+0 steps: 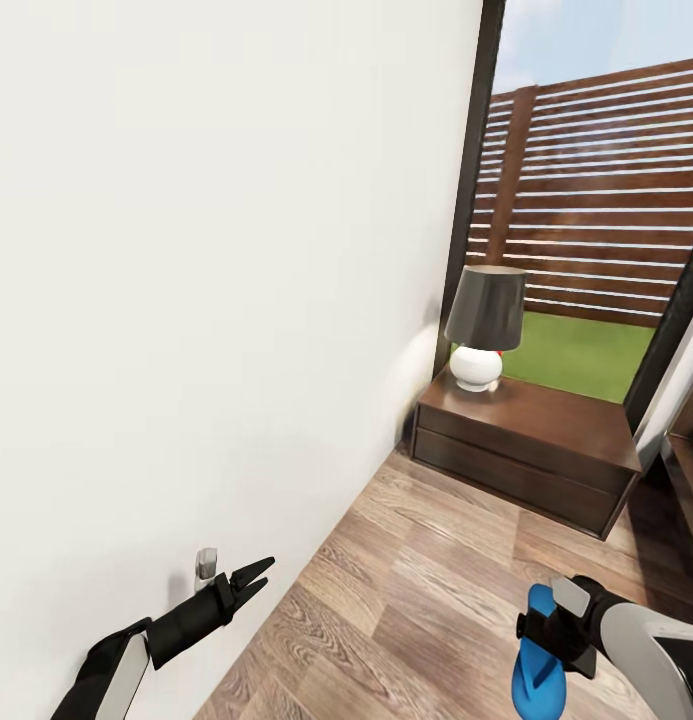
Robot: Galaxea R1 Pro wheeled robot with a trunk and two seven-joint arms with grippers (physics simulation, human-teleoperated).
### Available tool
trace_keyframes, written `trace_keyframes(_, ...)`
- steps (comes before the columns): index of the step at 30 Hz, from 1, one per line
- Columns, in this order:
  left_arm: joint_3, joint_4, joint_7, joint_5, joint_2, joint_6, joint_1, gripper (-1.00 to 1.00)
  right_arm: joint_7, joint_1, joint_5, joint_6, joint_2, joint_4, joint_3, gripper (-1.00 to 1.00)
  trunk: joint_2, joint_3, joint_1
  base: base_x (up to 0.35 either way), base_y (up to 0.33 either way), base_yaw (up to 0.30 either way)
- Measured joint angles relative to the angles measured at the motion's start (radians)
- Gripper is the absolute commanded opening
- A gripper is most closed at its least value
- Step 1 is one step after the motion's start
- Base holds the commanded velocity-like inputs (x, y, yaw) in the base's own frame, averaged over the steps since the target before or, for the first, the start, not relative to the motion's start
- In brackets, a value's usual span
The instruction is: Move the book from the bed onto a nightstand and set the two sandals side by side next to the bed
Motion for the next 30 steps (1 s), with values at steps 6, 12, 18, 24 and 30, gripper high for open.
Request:
trace_keyframes(6,0.000,0.000,-0.001,0.002,0.001,0.000,0.000,1.00,-0.001,0.002,0.000,0.000,0.000,0.000,0.000,-1.00,0.000,0.000,0.000,0.000,0.000,0.000)
trace_keyframes(12,0.000,0.000,-0.001,0.002,0.001,0.000,0.000,1.00,-0.001,0.002,-0.001,0.000,0.000,0.000,0.000,-1.00,0.000,0.000,0.000,0.000,0.000,0.000)
trace_keyframes(18,0.000,0.000,-0.002,0.002,0.000,0.000,0.000,1.00,0.005,0.002,-0.006,0.000,0.000,-0.001,0.000,-1.00,0.000,0.000,0.000,0.000,0.000,0.000)
trace_keyframes(24,0.000,0.000,-0.001,0.002,0.000,0.000,0.000,1.00,0.010,0.002,-0.006,0.000,-0.001,-0.001,0.000,-1.00,0.000,0.000,0.000,0.000,0.000,0.000)
trace_keyframes(30,0.000,0.000,0.000,0.002,0.000,0.000,0.000,1.00,0.010,0.002,-0.007,0.001,0.000,-0.001,0.000,-1.00,0.000,0.000,0.000,0.000,0.000,-0.017)
